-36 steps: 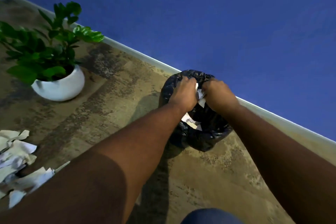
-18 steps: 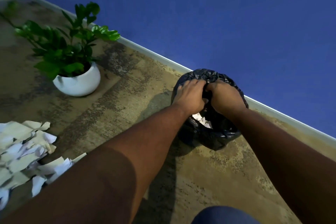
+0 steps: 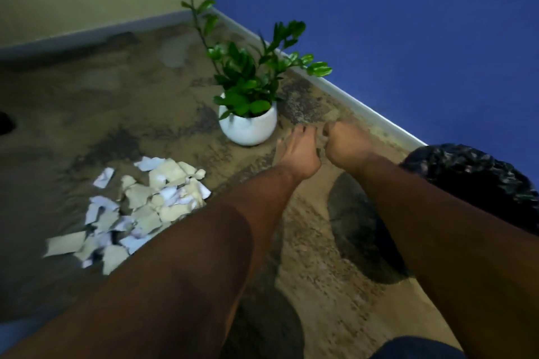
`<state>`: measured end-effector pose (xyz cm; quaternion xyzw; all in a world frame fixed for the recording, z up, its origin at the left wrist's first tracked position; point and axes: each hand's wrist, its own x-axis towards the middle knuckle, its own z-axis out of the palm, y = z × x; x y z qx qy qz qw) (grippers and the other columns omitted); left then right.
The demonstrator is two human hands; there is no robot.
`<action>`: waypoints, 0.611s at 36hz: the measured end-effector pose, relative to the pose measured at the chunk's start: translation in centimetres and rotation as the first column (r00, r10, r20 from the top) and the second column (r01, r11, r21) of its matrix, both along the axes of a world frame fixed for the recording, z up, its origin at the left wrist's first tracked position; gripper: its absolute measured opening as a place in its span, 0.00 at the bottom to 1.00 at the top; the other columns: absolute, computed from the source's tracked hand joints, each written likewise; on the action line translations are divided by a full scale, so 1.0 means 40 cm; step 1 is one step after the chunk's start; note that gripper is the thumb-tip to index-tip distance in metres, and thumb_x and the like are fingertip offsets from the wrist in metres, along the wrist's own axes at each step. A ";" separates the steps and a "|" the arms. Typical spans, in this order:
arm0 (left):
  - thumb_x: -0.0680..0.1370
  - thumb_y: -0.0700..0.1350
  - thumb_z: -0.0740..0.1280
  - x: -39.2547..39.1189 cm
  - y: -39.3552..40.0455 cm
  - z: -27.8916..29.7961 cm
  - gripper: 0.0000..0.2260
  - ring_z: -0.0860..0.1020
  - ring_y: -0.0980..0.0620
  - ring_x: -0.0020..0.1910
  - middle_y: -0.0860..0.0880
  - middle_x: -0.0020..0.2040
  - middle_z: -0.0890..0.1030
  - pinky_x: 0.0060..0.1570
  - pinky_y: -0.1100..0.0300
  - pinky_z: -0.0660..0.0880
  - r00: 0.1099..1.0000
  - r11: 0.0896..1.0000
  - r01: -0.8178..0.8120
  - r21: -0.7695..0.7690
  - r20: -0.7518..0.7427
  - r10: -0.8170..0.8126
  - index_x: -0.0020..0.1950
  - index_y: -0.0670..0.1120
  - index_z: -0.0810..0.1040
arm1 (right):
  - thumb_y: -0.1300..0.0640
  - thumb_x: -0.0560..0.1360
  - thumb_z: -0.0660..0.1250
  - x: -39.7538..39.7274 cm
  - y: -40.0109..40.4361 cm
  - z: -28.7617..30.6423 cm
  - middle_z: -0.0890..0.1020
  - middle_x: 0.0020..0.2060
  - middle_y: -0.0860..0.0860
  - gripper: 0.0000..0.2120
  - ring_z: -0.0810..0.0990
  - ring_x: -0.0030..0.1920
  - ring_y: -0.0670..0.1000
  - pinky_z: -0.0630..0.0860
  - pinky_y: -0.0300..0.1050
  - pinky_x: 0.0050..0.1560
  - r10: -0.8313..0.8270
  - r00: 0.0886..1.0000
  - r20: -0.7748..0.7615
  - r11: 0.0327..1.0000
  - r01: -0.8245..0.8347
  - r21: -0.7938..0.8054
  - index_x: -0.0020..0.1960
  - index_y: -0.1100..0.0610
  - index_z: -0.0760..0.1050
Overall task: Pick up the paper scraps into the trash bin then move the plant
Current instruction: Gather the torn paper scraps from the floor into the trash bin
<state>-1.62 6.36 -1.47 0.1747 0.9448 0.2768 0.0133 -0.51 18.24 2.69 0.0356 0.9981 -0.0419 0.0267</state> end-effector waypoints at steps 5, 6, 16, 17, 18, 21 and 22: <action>0.77 0.48 0.66 -0.038 -0.213 -0.033 0.20 0.70 0.39 0.66 0.42 0.64 0.71 0.63 0.44 0.69 0.995 0.983 -0.057 -0.174 0.069 0.069 0.67 0.45 0.69 | 0.56 0.76 0.63 -0.056 -0.158 -0.087 0.81 0.56 0.58 0.13 0.80 0.56 0.59 0.78 0.49 0.57 0.095 0.994 0.055 0.995 -0.095 -0.009 0.58 0.56 0.79; 0.76 0.48 0.66 -0.045 -0.255 -0.040 0.21 0.70 0.38 0.66 0.41 0.64 0.71 0.63 0.44 0.69 0.992 0.978 -0.051 -0.204 0.101 0.072 0.67 0.45 0.69 | 0.54 0.77 0.64 -0.065 -0.183 -0.104 0.80 0.58 0.58 0.14 0.80 0.58 0.59 0.76 0.49 0.59 0.127 0.988 0.093 0.992 -0.126 -0.013 0.60 0.56 0.78; 0.68 0.59 0.75 -0.001 -0.490 -0.200 0.42 0.69 0.39 0.70 0.39 0.71 0.70 0.67 0.49 0.70 0.900 0.909 0.122 -0.399 0.430 0.069 0.76 0.46 0.63 | 0.59 0.75 0.65 -0.077 -0.339 -0.220 0.74 0.63 0.56 0.23 0.76 0.61 0.59 0.76 0.50 0.59 0.448 0.793 0.412 0.870 -0.492 0.001 0.70 0.53 0.71; 0.67 0.61 0.75 0.017 -0.489 -0.223 0.42 0.70 0.39 0.69 0.39 0.70 0.71 0.67 0.49 0.70 0.892 0.905 0.154 -0.397 0.450 0.045 0.76 0.47 0.63 | 0.59 0.74 0.67 -0.068 -0.342 -0.235 0.74 0.63 0.56 0.24 0.76 0.60 0.58 0.77 0.48 0.56 0.459 0.773 0.438 0.860 -0.509 -0.002 0.69 0.53 0.71; 0.67 0.62 0.76 0.036 -0.486 -0.244 0.43 0.70 0.40 0.69 0.39 0.70 0.71 0.67 0.50 0.70 0.887 0.902 0.181 -0.392 0.462 0.023 0.76 0.46 0.64 | 0.58 0.74 0.69 -0.057 -0.343 -0.251 0.74 0.62 0.55 0.24 0.77 0.60 0.57 0.77 0.47 0.54 0.472 0.754 0.458 0.850 -0.527 -0.008 0.69 0.54 0.71; 0.65 0.61 0.77 0.092 -0.477 -0.298 0.42 0.69 0.40 0.70 0.40 0.71 0.69 0.68 0.48 0.69 0.877 0.892 0.216 -0.398 0.480 0.001 0.73 0.46 0.66 | 0.53 0.71 0.74 -0.020 -0.342 -0.297 0.73 0.62 0.54 0.28 0.75 0.60 0.55 0.74 0.45 0.50 0.514 0.708 0.485 0.824 -0.564 -0.051 0.69 0.54 0.69; 0.64 0.62 0.77 0.111 -0.474 -0.313 0.43 0.67 0.40 0.71 0.41 0.72 0.67 0.68 0.45 0.68 0.869 0.883 0.219 -0.415 0.494 0.016 0.73 0.48 0.65 | 0.50 0.70 0.75 -0.007 -0.343 -0.314 0.72 0.63 0.54 0.31 0.74 0.61 0.55 0.73 0.45 0.51 0.524 0.691 0.498 0.818 -0.571 -0.070 0.69 0.54 0.68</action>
